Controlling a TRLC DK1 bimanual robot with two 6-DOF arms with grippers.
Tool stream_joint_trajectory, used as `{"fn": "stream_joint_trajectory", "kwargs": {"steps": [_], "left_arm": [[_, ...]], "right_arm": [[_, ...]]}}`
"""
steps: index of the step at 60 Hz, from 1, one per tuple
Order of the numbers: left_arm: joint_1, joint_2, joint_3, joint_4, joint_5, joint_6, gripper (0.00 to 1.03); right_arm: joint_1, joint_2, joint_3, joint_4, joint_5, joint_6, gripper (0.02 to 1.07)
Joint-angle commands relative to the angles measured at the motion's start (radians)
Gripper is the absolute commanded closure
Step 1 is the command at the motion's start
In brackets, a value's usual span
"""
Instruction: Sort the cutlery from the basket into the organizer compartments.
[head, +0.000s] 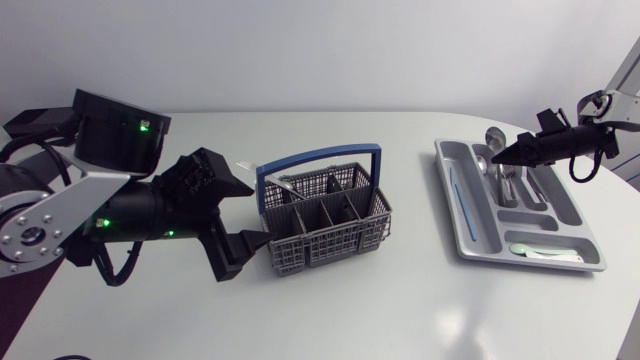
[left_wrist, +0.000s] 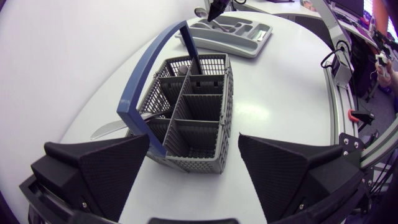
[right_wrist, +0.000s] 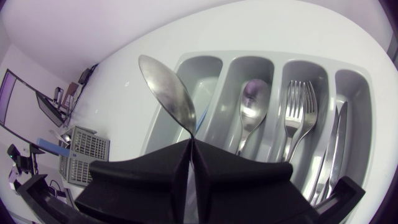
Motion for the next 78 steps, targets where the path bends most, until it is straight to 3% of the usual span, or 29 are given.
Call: {"fn": "stream_joint_trajectory", "kwargs": {"steps": [1, 17, 30, 43, 52, 65, 69, 78], "left_arm": [[-0.007, -0.013, -0.007, -0.008, -0.007, 0.014, 0.05], [-0.007, -0.012, -0.010, -0.005, -0.007, 0.014, 0.05], [-0.005, -0.013, -0.011, -0.005, -0.007, 0.014, 0.05], [-0.007, -0.015, -0.011, -0.005, -0.007, 0.014, 0.05], [-0.011, -0.015, -0.014, -0.005, -0.007, 0.013, 0.05], [-0.010, -0.019, -0.013, -0.007, -0.007, 0.013, 0.05], [-0.010, -0.023, -0.013, -0.007, -0.007, 0.013, 0.05], [-0.005, -0.046, -0.019, -0.008, -0.007, 0.013, 0.05]], "right_arm": [[-0.013, 0.042, 0.039, -0.010, -0.012, 0.046, 0.98], [-0.018, 0.093, 0.083, -0.017, -0.018, 0.101, 0.98], [-0.027, 0.185, 0.206, -0.120, -0.050, 0.138, 0.98], [-0.033, 0.191, 0.203, -0.120, -0.050, 0.147, 0.96], [-0.035, 0.177, 0.187, -0.116, -0.042, 0.149, 0.80], [-0.033, 0.143, 0.151, -0.091, -0.035, 0.149, 0.65], [-0.033, 0.100, 0.101, -0.057, -0.027, 0.149, 0.63], [-0.009, -0.099, -0.122, 0.078, 0.013, 0.147, 0.46]]}}
